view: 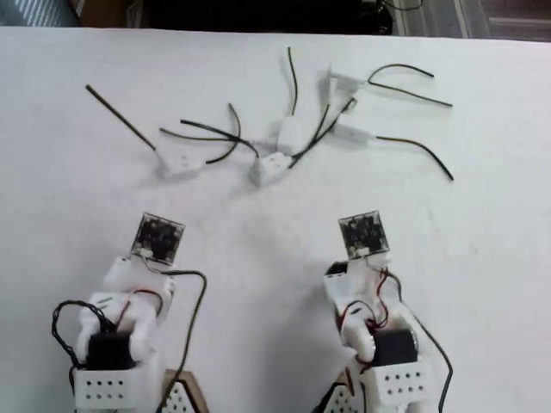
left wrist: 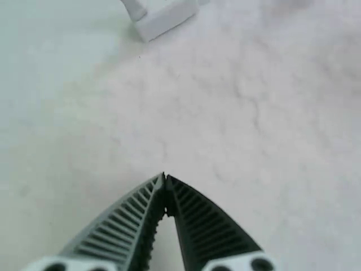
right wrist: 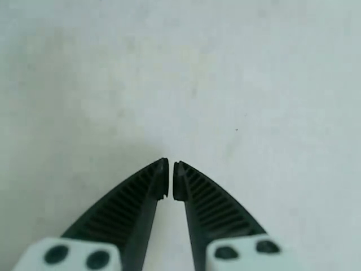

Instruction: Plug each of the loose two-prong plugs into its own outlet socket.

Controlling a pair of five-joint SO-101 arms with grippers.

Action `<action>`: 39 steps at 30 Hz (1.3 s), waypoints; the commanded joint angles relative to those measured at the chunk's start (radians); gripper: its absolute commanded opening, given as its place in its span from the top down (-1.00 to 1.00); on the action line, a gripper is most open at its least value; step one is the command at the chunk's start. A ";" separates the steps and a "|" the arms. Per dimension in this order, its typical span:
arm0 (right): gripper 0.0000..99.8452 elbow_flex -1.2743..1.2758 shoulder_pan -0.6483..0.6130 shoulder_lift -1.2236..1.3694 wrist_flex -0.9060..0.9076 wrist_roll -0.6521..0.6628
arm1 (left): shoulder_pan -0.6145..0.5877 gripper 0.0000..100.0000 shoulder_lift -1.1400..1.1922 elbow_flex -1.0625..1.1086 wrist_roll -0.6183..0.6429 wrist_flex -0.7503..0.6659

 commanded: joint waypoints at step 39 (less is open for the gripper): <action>0.96 0.005 0.048 -0.130 0.292 -0.002 | 0.008 0.95 -0.007 -0.003 -0.009 0.164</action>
